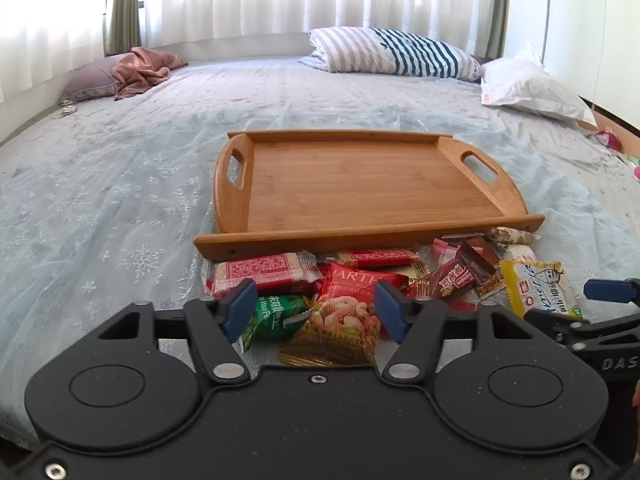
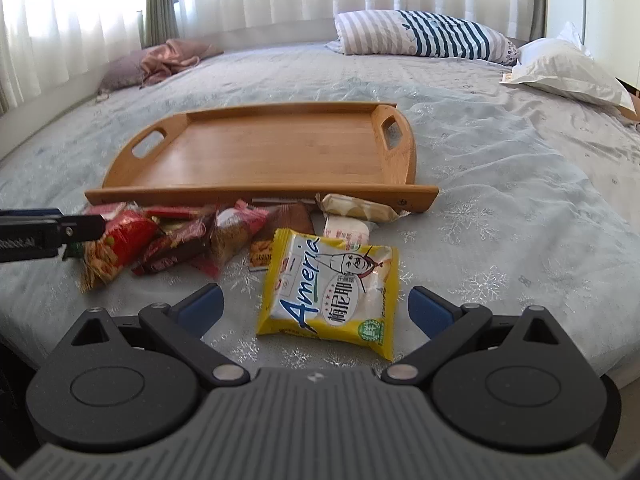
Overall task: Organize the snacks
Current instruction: 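Grasp the red MARTHA bag with left tool while right tool grasps yellow Ameria pack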
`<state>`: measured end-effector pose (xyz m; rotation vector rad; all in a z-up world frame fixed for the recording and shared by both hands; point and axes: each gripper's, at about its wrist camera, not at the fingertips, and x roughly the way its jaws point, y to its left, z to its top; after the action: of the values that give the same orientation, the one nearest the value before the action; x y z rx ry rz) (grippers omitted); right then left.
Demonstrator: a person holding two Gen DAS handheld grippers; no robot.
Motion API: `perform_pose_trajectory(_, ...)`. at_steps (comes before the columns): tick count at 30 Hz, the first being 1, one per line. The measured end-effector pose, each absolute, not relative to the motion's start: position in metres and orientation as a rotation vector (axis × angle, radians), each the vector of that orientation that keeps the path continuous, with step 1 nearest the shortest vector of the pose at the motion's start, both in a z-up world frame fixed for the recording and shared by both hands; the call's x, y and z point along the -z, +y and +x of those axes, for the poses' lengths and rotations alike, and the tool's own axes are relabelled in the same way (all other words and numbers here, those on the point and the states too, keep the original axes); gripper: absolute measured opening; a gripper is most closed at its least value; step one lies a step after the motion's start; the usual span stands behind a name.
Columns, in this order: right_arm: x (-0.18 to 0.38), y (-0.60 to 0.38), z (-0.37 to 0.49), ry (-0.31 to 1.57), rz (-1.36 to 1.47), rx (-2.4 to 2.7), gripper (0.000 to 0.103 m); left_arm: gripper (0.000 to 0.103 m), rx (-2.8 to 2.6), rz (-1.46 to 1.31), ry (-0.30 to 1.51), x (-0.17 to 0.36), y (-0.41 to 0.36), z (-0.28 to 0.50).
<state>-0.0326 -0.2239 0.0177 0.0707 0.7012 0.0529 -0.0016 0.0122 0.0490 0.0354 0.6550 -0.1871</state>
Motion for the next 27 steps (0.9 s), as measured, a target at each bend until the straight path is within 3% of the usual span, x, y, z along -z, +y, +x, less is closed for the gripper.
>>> perform_pose_trajectory(6,-0.02,-0.229,-0.031,0.696,0.139,-0.03,0.094,0.056,0.234,0.004,0.715,-0.04,0.011,0.013)
perform_pose_trajectory(9,-0.019,-0.231,-0.03,0.699,0.165,-0.024,0.09,0.047,0.26,-0.011,0.728,-0.038,0.01,0.015)
perform_pose_trajectory(13,-0.018,-0.232,-0.029,0.7,0.173,-0.018,0.089,0.041,0.28,-0.021,0.742,-0.036,0.007,0.015)
perform_pose_trajectory(19,-0.014,-0.232,-0.026,0.714,0.186,-0.006,0.089,0.041,0.281,-0.015,0.756,-0.034,0.003,0.009)
perform_pose_trajectory(24,-0.013,-0.232,-0.024,0.708,0.187,0.006,0.083,0.049,0.272,-0.028,0.774,-0.03,0.002,0.011)
perform_pose_trajectory(26,-0.013,-0.231,-0.024,0.703,0.176,0.007,0.081,0.065,0.294,-0.063,0.788,-0.029,0.004,0.013)
perform_pose_trajectory(27,-0.014,-0.23,-0.024,0.701,0.166,0.008,0.081,0.067,0.3,-0.086,0.798,-0.028,0.005,0.014)
